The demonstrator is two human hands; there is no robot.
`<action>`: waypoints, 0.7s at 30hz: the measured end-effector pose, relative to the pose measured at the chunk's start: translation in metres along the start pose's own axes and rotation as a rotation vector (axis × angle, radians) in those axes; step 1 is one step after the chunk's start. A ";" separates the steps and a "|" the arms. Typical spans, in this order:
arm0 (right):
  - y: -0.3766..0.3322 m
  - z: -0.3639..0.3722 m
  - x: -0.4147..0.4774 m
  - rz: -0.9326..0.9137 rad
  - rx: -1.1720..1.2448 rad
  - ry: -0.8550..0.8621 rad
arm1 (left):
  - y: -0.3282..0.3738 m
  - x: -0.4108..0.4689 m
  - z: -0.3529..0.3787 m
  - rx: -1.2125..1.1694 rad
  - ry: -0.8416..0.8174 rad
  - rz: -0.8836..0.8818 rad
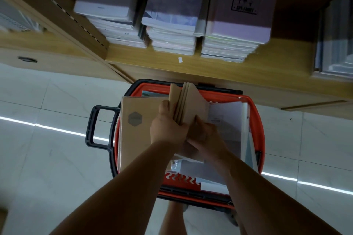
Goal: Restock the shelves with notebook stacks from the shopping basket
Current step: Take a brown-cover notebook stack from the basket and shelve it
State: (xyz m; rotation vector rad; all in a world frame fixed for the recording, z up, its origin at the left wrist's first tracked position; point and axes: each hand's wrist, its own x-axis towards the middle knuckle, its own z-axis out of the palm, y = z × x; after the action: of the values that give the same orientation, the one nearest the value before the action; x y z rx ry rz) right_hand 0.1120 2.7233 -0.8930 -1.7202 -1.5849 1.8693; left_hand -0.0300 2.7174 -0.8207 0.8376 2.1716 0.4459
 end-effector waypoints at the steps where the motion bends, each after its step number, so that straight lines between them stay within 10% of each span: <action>1: -0.008 -0.002 -0.005 -0.047 -0.024 0.006 | -0.003 -0.001 -0.005 -0.026 -0.005 0.003; 11: -0.042 0.027 -0.022 0.211 0.333 -0.025 | -0.093 -0.033 -0.081 -0.513 -0.047 -0.127; 18: -0.054 0.069 -0.011 0.161 0.366 0.007 | -0.128 -0.020 -0.087 -0.120 0.111 -0.144; 21: -0.053 0.069 -0.009 0.151 0.426 0.002 | -0.136 -0.008 -0.086 -0.494 -0.056 -0.149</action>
State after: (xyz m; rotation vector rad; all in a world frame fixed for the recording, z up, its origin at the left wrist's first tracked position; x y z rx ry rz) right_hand 0.0330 2.7001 -0.8624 -1.6782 -0.9784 2.0815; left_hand -0.1488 2.6087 -0.8339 0.4069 1.9310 0.8276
